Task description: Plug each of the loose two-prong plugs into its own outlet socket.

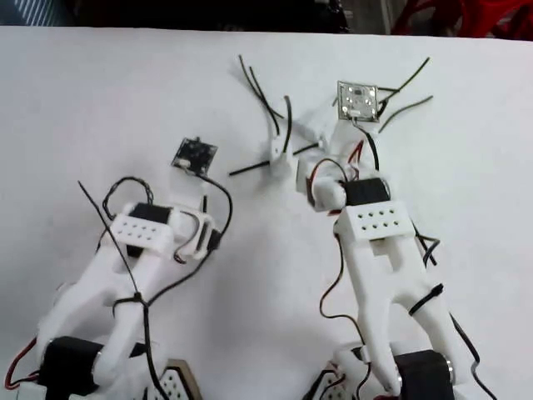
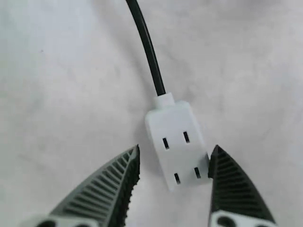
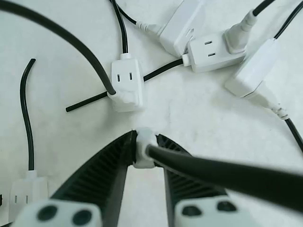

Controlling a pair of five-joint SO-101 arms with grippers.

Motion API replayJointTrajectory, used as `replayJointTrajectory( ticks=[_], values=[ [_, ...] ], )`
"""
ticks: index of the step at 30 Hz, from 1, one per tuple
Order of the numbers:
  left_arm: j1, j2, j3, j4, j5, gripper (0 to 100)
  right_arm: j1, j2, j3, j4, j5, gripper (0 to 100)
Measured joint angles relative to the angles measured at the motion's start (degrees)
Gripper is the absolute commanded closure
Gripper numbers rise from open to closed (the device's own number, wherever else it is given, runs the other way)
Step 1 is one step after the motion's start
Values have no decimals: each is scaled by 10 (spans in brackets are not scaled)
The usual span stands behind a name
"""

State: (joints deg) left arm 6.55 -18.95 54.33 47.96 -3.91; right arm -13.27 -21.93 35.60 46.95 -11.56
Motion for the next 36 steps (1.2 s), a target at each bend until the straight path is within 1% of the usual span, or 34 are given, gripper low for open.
replayJointTrajectory(
  ticks=[5,9,11,13,16,19,22,29,32,34,36],
  values=[
    [0,1,1,-7,0,767,0,1,6,0,0,981],
    [0,44,-10,-5,-3,768,0,1,6,0,0,981],
    [0,82,-38,17,-2,770,0,1,6,0,0,981],
    [0,129,-77,45,-18,771,0,1,6,0,0,981],
    [0,200,-156,92,-77,771,0,1,6,0,0,981],
    [0,249,-215,113,-129,771,0,1,6,0,0,981],
    [0,264,-252,115,-186,771,0,1,6,0,0,981],
    [0,268,-309,107,-363,763,0,1,6,0,0,981],
    [0,268,-309,84,-430,700,0,1,6,0,0,981],
    [0,268,-309,73,-445,658,0,1,6,0,0,981],
    [0,268,-309,70,-447,639,0,1,6,0,0,981]
  ],
)
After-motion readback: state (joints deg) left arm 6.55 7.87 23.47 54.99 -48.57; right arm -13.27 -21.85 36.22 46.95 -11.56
